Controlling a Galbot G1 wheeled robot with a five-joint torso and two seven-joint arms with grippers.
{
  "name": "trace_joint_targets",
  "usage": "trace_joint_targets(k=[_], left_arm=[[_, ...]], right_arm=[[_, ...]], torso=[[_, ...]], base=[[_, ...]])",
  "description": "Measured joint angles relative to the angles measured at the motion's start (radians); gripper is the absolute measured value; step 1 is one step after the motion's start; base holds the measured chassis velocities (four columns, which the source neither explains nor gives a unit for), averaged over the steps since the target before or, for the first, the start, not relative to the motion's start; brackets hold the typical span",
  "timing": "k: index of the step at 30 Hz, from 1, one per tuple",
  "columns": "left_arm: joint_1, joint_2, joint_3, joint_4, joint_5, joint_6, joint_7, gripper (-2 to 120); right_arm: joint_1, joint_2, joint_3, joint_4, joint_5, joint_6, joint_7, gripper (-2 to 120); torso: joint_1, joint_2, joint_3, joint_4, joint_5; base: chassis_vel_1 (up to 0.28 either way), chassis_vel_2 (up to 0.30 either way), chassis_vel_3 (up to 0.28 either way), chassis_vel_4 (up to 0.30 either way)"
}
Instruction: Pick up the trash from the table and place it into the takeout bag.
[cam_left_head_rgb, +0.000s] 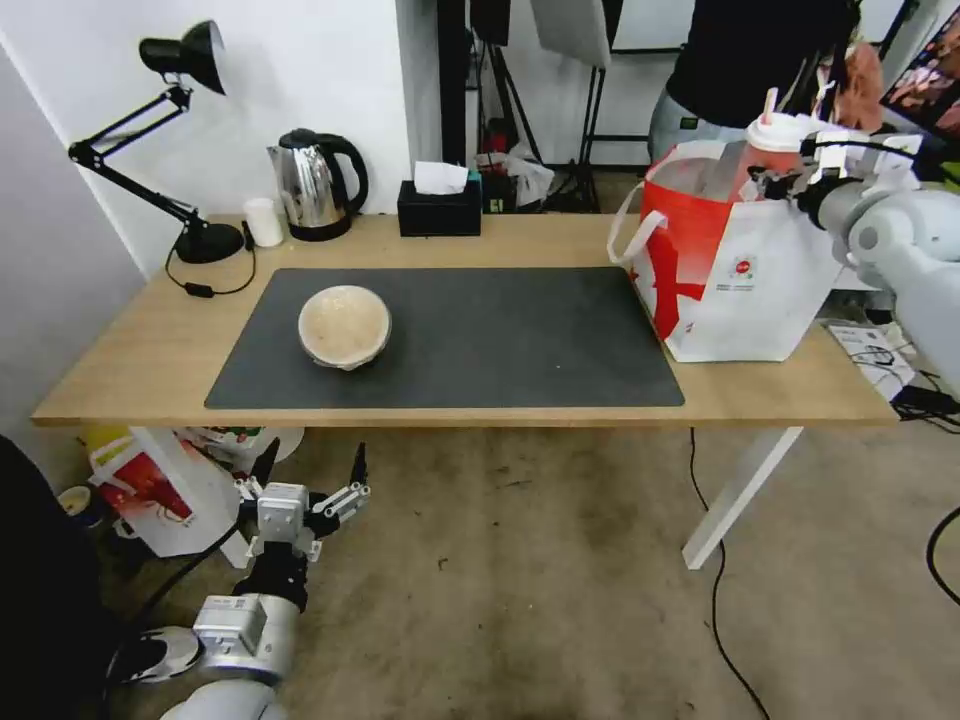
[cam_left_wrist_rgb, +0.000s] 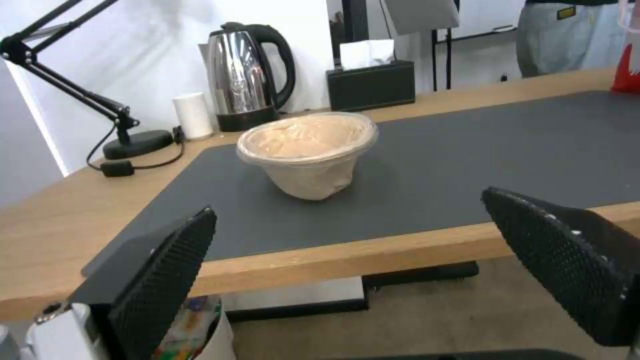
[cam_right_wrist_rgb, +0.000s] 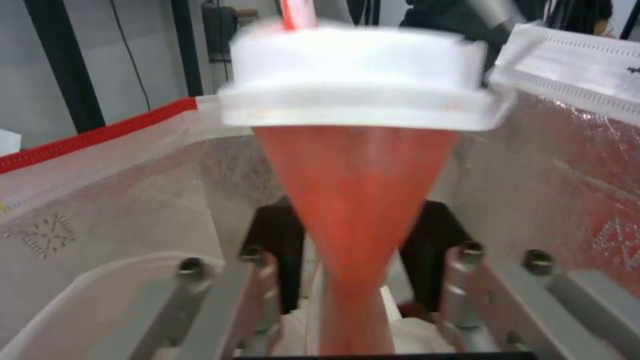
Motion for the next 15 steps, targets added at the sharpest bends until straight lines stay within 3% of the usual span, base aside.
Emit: trace_joint_targets(k=[15], left_arm=[[0.000,0.000,0.000,0.000,0.000,0.000,0.000,100]], right_arm=[[0.027,0.003,-0.025,0.017,-0.003,-0.048,0.007,89]], torso=[[0.000,0.000,0.000,0.0001,-0.0001]], base=[[0.000,0.000,0.000,0.000]])
